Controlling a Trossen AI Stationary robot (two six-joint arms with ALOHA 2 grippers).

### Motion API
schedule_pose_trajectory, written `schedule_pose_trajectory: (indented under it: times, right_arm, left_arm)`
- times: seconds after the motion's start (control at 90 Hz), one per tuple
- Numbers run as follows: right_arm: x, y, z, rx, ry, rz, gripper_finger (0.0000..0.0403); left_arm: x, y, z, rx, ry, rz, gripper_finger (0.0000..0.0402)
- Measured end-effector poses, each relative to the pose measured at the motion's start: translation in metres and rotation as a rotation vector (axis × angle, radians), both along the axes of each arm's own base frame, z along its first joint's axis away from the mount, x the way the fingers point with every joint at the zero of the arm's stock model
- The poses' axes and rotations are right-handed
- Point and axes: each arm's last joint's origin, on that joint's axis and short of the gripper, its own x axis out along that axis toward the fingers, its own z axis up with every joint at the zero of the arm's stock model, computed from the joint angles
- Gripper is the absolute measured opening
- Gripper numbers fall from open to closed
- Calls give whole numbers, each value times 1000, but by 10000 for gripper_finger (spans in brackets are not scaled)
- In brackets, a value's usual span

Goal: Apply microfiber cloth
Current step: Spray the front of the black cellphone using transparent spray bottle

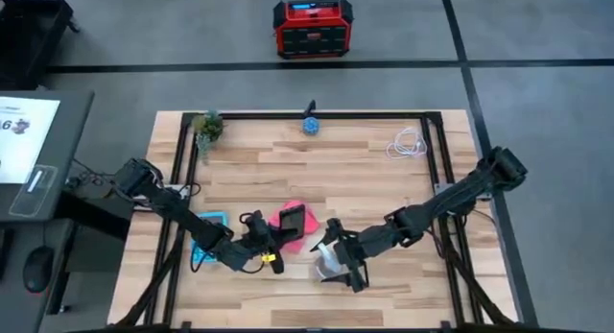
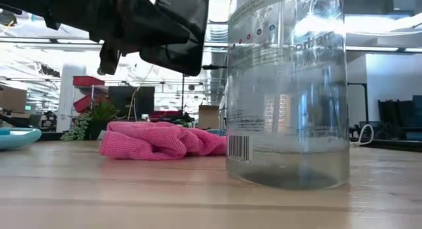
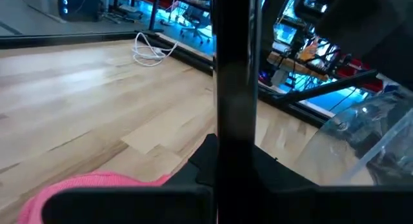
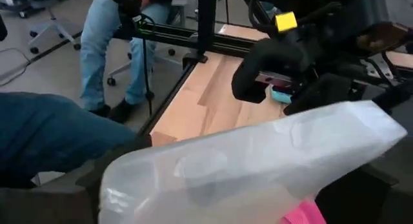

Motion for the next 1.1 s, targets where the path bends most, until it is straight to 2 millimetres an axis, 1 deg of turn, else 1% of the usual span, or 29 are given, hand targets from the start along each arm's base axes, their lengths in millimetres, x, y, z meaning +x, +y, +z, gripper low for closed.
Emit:
schedule_pose_trajectory:
  times: [0.289,0.556,0.733,0.844,0.922,1.1]
  right_arm:
    - [0,0,-3,23,40,-16,327]
    - [0,0,-3,30,38,-18,325]
    - [0,-1,-3,30,38,-20,325]
    - [0,-1,-3,31,39,-20,325]
    - [0,-1,-3,31,39,-20,325]
    - [0,-1,-4,27,46,-20,324]
  left_arm:
    - [0,-1,2,19,-9,-5,9]
    - [1,-2,19,113,-85,-10,9]
    - [2,-1,25,138,-111,-3,9]
    - [8,0,31,167,-106,-9,9]
    - [15,-1,36,195,-93,-50,9]
    - [23,-5,38,240,-8,-74,9]
